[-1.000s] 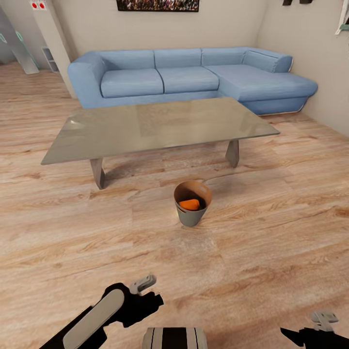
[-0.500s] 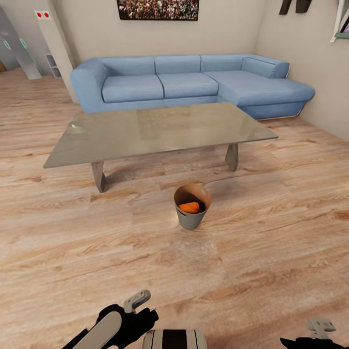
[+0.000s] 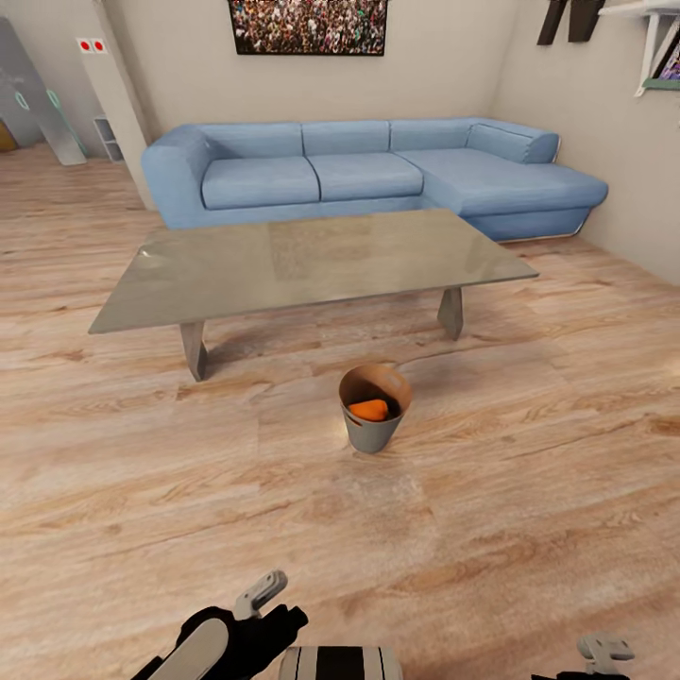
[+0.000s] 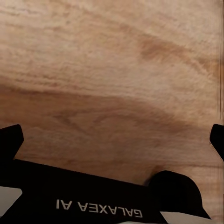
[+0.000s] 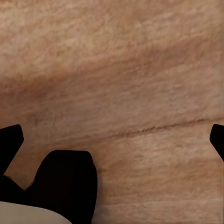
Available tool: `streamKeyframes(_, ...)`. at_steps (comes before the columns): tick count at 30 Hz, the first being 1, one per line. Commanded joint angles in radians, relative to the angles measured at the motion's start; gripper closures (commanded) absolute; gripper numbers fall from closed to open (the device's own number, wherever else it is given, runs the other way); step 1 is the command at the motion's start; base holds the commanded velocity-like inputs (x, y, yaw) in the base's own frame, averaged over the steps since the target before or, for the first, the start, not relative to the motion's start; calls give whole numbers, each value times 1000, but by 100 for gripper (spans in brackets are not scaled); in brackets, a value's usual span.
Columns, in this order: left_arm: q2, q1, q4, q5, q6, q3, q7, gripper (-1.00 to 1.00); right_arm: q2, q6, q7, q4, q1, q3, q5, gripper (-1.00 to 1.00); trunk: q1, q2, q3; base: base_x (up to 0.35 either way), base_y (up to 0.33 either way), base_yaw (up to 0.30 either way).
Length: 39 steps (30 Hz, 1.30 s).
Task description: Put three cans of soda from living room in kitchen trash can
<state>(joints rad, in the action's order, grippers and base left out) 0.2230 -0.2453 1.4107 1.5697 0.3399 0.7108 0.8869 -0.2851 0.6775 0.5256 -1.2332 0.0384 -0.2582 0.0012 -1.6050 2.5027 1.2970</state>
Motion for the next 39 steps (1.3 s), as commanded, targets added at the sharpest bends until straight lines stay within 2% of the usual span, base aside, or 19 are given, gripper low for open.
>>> streamKeyframes(1,-1,2,-2,6,-2,82,-12,-100,1,-1,-8,2,0,8,0,-100,0,0,-2,0,0,0)
streamKeyframes(7,0,7,-17,-21,-3,81,-69,-100,3,-5,-51,7,0,46,-1,-100,0,0,-12,0,0,0)
streamKeyframes(25,-2,8,-66,-29,-5,75,-96,-100,4,-5,-63,7,0,54,0,-100,0,0,-41,0,0,0)
streamKeyframes(30,-4,8,-81,-28,-4,76,-146,-100,5,-4,-81,9,0,54,-2,-100,0,0,-50,0,0,2)
streamKeyframes(39,-14,6,-210,-29,-4,70,-252,-100,17,-4,-100,9,0,55,-1,-100,0,0,-65,0,0,20)
